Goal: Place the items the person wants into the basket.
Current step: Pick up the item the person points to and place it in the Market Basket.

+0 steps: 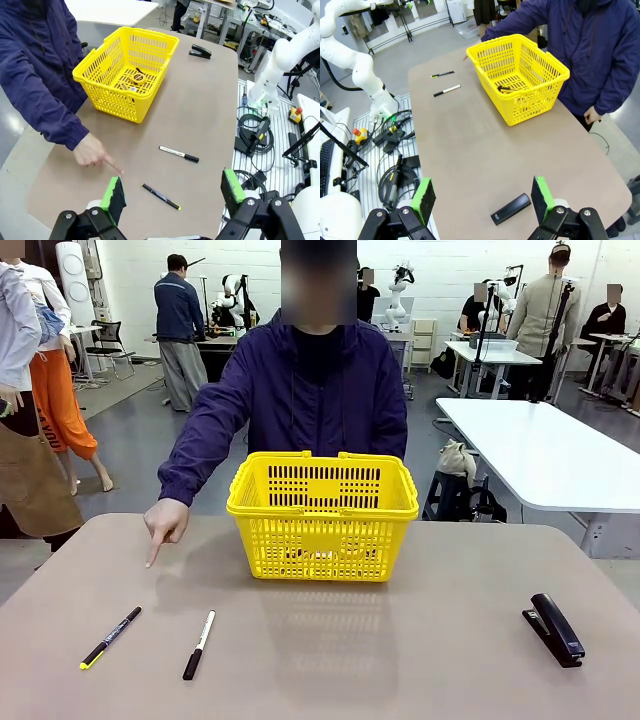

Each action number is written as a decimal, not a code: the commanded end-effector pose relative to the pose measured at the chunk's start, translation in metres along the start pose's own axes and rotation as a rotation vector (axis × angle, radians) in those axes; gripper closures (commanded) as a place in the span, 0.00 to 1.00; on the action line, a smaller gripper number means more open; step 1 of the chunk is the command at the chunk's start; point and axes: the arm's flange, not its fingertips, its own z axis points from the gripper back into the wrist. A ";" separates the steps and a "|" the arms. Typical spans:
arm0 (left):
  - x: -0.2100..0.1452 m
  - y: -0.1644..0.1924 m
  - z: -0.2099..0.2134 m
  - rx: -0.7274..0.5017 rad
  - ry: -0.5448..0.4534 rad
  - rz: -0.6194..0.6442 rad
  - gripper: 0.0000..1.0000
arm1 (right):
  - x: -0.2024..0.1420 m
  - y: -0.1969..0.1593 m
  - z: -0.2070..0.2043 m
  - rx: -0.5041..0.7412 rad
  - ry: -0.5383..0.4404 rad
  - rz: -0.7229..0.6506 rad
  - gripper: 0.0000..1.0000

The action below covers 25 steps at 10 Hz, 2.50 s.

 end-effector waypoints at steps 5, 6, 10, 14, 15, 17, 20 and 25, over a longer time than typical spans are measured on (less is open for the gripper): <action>0.032 -0.021 -0.091 0.659 0.546 0.169 0.00 | 0.000 -0.001 0.001 0.010 -0.007 0.012 0.00; 0.034 -0.019 -0.122 0.624 0.629 0.177 0.00 | 0.000 -0.001 0.001 0.010 -0.007 0.012 0.00; 0.000 -0.007 -0.201 0.522 0.758 0.373 0.00 | 0.000 -0.001 0.001 0.010 -0.007 0.012 0.00; -0.043 0.009 -0.233 0.505 0.792 0.487 0.00 | 0.000 -0.001 0.001 0.010 -0.007 0.012 0.00; -0.047 0.007 -0.237 0.509 0.779 0.492 0.00 | 0.000 -0.001 0.001 0.010 -0.007 0.012 0.00; -0.049 0.010 -0.230 0.483 0.799 0.476 0.00 | 0.000 -0.001 0.001 0.010 -0.007 0.012 0.00; -0.049 0.010 -0.230 0.483 0.799 0.476 0.00 | 0.000 -0.001 0.001 0.010 -0.007 0.012 0.00; -0.075 0.002 -0.265 0.534 0.819 0.443 0.00 | 0.000 -0.001 0.001 0.010 -0.007 0.012 0.00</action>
